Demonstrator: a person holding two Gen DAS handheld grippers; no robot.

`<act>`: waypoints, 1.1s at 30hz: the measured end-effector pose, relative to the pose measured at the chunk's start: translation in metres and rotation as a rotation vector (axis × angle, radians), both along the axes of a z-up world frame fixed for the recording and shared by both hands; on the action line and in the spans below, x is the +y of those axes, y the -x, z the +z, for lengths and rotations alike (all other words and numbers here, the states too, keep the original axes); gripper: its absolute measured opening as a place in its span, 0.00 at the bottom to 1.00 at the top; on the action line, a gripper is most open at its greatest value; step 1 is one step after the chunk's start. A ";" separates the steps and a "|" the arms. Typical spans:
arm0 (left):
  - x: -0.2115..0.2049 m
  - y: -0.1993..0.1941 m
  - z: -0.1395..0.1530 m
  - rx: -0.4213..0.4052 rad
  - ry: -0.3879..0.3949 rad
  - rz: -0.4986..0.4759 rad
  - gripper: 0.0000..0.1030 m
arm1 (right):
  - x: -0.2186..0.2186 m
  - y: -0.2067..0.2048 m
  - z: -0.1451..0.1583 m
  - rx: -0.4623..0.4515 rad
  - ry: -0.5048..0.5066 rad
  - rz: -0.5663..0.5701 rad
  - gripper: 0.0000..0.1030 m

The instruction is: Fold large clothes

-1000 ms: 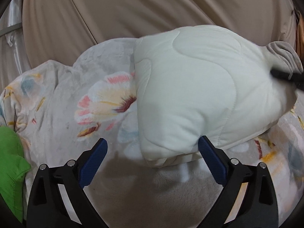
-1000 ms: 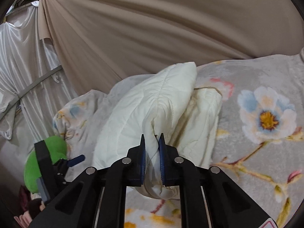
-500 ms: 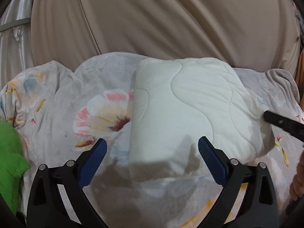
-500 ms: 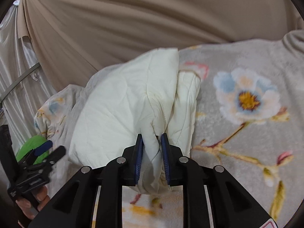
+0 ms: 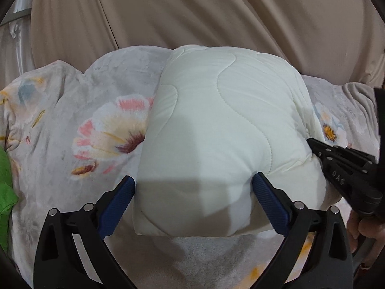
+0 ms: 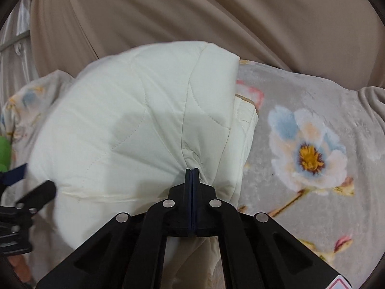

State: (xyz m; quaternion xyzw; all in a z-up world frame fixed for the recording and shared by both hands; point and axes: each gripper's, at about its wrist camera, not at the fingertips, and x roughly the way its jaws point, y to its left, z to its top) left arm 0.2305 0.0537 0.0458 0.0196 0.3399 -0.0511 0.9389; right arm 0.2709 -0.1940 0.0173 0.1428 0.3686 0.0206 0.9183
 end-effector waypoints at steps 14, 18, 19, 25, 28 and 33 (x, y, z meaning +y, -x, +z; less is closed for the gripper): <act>-0.004 0.011 0.003 0.007 0.009 -0.002 0.94 | 0.011 0.047 0.002 0.060 -0.047 0.040 0.00; -0.010 0.025 0.002 -0.002 -0.024 -0.002 0.93 | 0.021 0.043 -0.002 0.053 -0.003 0.024 0.00; -0.011 0.028 0.002 0.000 -0.023 -0.003 0.93 | 0.020 0.046 0.003 0.047 -0.008 0.018 0.00; -0.016 0.061 -0.002 -0.035 -0.047 -0.005 0.93 | 0.012 0.102 0.040 -0.032 -0.041 0.006 0.10; -0.020 0.081 -0.010 -0.042 -0.063 -0.006 0.93 | 0.010 0.133 0.038 -0.031 -0.048 -0.002 0.21; -0.023 0.105 -0.029 -0.045 -0.085 0.015 0.94 | 0.019 0.174 0.012 -0.006 -0.005 -0.033 0.36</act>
